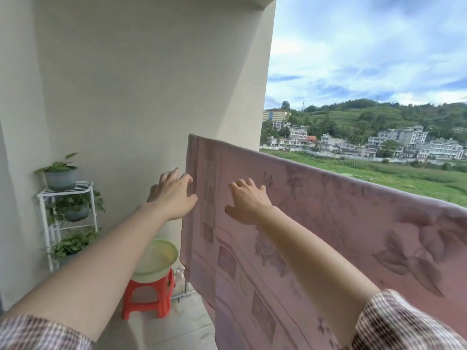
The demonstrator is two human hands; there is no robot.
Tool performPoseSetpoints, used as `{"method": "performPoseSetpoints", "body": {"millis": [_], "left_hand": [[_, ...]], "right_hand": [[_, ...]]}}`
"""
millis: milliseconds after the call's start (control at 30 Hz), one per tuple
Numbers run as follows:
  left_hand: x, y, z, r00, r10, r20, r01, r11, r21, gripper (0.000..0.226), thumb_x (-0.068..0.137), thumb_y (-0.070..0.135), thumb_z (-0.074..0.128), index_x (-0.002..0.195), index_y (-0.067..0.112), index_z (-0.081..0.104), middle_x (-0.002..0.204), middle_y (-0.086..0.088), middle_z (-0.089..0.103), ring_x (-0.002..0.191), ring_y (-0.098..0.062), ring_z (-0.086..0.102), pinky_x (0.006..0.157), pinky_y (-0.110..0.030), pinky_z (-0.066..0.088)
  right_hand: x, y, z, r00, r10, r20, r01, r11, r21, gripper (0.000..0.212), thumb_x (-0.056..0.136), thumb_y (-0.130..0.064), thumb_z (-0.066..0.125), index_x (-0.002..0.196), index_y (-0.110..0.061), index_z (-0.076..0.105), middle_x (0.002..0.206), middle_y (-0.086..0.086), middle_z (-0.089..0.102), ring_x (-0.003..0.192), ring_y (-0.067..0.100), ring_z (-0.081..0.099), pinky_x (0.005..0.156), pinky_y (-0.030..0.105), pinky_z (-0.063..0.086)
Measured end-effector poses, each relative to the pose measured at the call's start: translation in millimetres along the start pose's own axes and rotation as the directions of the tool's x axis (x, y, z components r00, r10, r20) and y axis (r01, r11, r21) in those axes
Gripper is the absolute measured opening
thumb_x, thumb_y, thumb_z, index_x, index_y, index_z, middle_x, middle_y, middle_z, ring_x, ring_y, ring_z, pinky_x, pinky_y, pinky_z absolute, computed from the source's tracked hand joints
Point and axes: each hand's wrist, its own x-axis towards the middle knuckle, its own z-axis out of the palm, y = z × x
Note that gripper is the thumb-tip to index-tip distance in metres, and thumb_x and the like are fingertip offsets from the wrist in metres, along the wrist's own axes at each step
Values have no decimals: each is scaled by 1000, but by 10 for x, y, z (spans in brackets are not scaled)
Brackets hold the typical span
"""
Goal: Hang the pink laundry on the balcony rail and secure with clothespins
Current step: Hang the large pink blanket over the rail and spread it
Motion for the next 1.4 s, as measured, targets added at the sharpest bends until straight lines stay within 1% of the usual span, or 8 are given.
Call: {"method": "performPoseSetpoints", "body": {"millis": [300,567,867,1033,1167,1233,1300,1400], "left_hand": [[2186,-1134,378,997,-8,81,12,999,-52,54,93,38,42,143,23,30,158,-8,10,144,-26,8,110,-46,23],[3657,-1741,1242,994,33,105,-23,995,-99,52,94,38,39,142,24,30,158,-9,-14,145,-26,-10,116,-50,8],[5560,-2152,1844,996,40,83,-27,988,-154,51,94,41,39,142,24,33,159,-10,-7,146,-26,-4,116,-50,14],[6395,-2402,2112,995,-21,96,44,970,-238,50,94,39,38,140,21,36,157,-11,10,143,-27,9,109,-46,23],[7019,-2537,2400,985,-34,166,98,915,-391,45,95,34,36,135,15,44,143,-11,39,130,-29,32,98,-38,34],[7305,-2565,2524,985,4,171,84,860,-503,32,93,28,35,105,9,58,113,-14,59,96,-26,49,73,-32,39],[7537,-2574,2604,986,5,166,103,766,-634,26,92,25,37,75,10,50,76,-7,53,67,-17,42,54,-28,29],[7883,-2595,2739,985,17,173,129,598,-791,20,91,31,44,93,16,56,90,2,56,80,-16,51,64,-27,36]], "right_hand": [[2242,-204,501,994,91,-53,-92,996,-22,51,88,-42,55,128,-12,44,134,8,47,127,28,37,98,49,33],[3869,-87,1079,988,69,-141,-85,990,-109,42,86,-41,53,117,-13,49,129,8,48,126,26,33,100,44,29],[5921,78,1458,978,37,-204,-62,991,-116,33,87,-31,49,115,-13,52,124,6,50,122,24,35,93,40,30],[6836,66,1680,988,69,-138,-87,988,-130,24,89,-28,47,109,-15,51,120,4,51,120,23,36,89,38,30],[7380,139,1854,987,149,-66,-155,983,-97,25,93,-24,41,113,-14,52,124,5,54,124,24,37,92,39,31],[7625,202,1931,978,209,-15,-209,977,-49,33,94,-23,38,122,-14,52,129,6,55,127,24,39,95,39,32],[7856,272,1994,958,285,40,-286,958,30,38,92,-19,38,128,-16,51,131,6,55,125,27,44,99,39,34],[8120,324,2061,936,340,86,-349,928,131,41,91,-17,39,130,-19,53,133,7,55,123,29,47,100,37,41]]}}
